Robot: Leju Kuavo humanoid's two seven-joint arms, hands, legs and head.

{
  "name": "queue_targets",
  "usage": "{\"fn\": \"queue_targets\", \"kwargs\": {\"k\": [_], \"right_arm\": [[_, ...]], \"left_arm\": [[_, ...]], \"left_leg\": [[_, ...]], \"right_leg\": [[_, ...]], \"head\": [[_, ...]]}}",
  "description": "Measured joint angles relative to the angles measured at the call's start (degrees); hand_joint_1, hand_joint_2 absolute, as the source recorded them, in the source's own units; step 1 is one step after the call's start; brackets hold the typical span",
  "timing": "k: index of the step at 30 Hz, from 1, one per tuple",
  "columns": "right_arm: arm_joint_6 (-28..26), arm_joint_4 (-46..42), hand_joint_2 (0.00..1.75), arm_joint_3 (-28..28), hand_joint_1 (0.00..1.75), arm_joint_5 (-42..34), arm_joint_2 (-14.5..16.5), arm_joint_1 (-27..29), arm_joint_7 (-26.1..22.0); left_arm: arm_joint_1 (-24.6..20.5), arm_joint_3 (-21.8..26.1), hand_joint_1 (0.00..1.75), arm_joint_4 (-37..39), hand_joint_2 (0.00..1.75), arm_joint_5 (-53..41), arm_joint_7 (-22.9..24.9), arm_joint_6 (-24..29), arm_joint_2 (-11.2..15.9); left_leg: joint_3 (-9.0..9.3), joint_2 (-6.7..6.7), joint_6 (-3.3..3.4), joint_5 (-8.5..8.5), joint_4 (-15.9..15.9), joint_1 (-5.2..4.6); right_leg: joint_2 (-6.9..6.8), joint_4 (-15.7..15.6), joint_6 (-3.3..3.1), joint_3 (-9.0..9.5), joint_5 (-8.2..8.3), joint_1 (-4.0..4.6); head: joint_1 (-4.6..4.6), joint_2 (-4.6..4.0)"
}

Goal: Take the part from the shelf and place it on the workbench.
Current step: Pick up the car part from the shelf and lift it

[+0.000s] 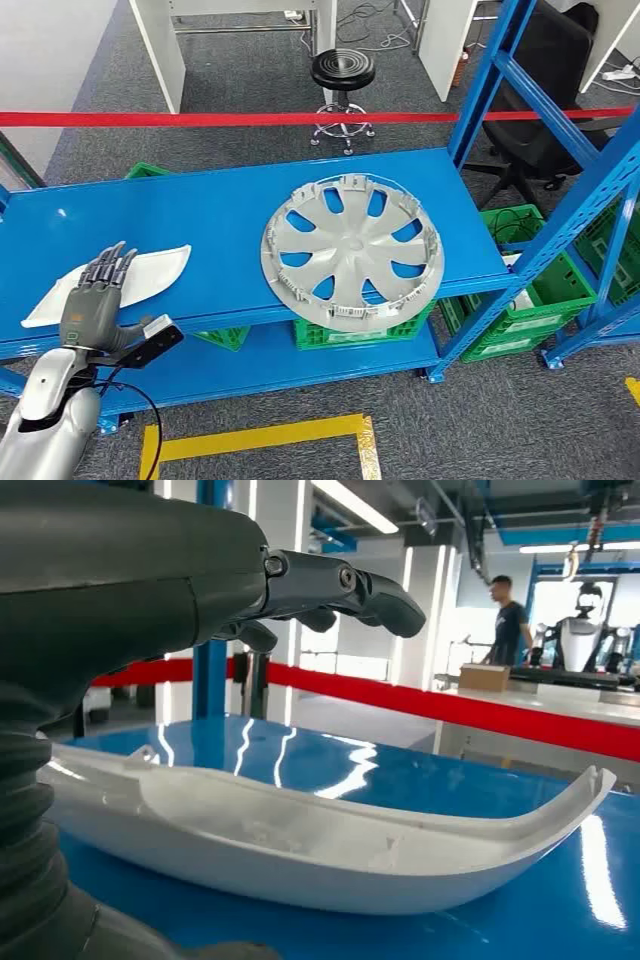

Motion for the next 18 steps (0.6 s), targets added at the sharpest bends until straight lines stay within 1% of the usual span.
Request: {"fn": "queue_targets", "kwargs": {"k": [2, 6, 13, 18], "right_arm": [[0.0, -0.1, 1.75, 0.4, 0.0, -0.1, 0.0, 0.0, 0.0], [0.1, -0.7, 1.75, 2.0, 0.0, -0.5, -0.3, 0.0, 0.0], [0.2, -1.2, 1.75, 3.9, 0.0, -1.1, -0.5, 0.0, 0.0], [0.3, -1.6, 1.75, 5.1, 0.0, -1.7, -0.7, -0.1, 0.0]], "left_arm": [[-0.7, -0.1, 0.0, 1.0, 1.75, -1.1, 0.7, 0.2, 0.3], [-3.9, -0.6, 0.0, 4.8, 1.75, -5.7, 3.8, 1.0, 1.6], [-7.3, -1.1, 0.0, 9.5, 1.75, -12.2, 7.9, 1.2, 3.3], [-10.0, -1.9, 0.0, 13.7, 1.75, -17.4, 11.3, -1.0, 4.6]], "left_leg": [[0.0, 0.0, 0.0, 0.0, 0.0, 0.0], [0.01, 0.01, 0.0, 0.01, 0.0, 0.0], [-0.03, 0.01, 0.02, 0.04, 0.0, 0.01], [-0.03, 0.01, 0.02, 0.05, 0.0, 0.0]], "right_leg": [[0.02, 0.0, 0.0, 0.0, 0.0, 0.0], [0.06, 0.0, 0.01, 0.01, 0.01, 0.01], [0.05, 0.0, 0.01, -0.02, 0.02, 0.01], [0.05, 0.0, 0.01, -0.01, 0.02, 0.0]], "head": [[-0.01, 0.0], [-0.01, 0.0], [-0.02, 0.0], [-0.02, 0.0]]}}
